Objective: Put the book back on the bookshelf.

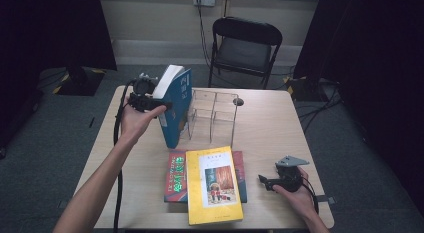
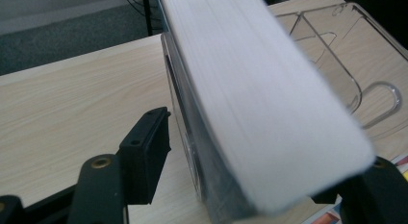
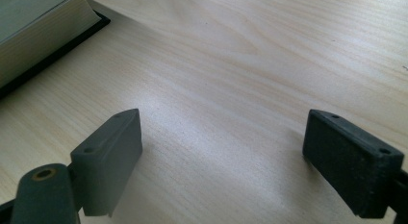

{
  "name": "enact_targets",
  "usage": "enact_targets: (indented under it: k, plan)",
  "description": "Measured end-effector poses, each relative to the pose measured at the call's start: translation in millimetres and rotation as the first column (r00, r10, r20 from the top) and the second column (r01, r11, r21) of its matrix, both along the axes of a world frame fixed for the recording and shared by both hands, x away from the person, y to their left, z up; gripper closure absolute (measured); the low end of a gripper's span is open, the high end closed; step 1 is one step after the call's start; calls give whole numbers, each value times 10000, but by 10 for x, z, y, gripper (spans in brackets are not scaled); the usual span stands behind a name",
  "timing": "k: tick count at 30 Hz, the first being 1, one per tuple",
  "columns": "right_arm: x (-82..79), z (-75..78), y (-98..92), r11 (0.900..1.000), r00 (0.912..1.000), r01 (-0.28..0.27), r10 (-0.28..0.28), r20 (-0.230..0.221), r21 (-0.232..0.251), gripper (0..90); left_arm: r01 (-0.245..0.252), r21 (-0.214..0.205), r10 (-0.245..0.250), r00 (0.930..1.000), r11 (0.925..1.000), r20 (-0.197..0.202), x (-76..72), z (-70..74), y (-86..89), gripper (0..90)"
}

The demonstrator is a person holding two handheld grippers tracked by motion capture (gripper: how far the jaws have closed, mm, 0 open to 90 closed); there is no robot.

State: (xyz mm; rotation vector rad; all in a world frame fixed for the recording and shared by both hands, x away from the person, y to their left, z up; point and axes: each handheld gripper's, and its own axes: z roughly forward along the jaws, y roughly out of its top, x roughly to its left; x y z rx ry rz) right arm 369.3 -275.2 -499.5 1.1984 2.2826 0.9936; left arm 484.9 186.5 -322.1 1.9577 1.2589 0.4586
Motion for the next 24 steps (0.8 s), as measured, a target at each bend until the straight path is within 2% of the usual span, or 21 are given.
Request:
enact_targets:
  k: [1,2,3,6,7,8,9,14,18,24]
  plan:
    - [0,0,0,10000,10000,1,-1,-1,3,136,64,-168,-63,10000,9998,67,-32,-58,10,365]
    - [1,0,0,10000,10000,1,-1,-3,2,135,64,-168,-63,10000,9998,67,-32,-58,10,378]
    - [0,0,0,10000,10000,3,-3,-3,2,136,171,-291,-166,9998,9994,148,-77,-159,23,392]
    - [1,0,0,10000,10000,-1,1,-1,1,136,299,-432,-279,9985,9986,467,-131,-295,46,436]
    - [1,0,0,10000,10000,-1,1,-1,1,136,299,-432,-279,9985,9986,467,-131,-295,46,441]
    - [1,0,0,10000,10000,-2,2,-2,1,136,353,-549,-325,9982,9979,509,-152,-358,52,441]
    - [1,0,0,10000,10000,-5,5,0,0,136,543,-604,-507,9970,9967,591,-179,-423,62,459]
    - [2,0,1,10000,10000,5,-5,0,-1,136,488,-802,-409,9944,9956,972,-256,-569,66,522]
    - [4,0,1,10000,10000,4,-4,-4,2,135,522,-1172,-427,9957,9917,823,-277,-595,95,527]
    - [5,0,2,10000,10000,8,-8,-7,-1,135,775,-1374,-680,9951,9875,724,-332,-639,113,532]
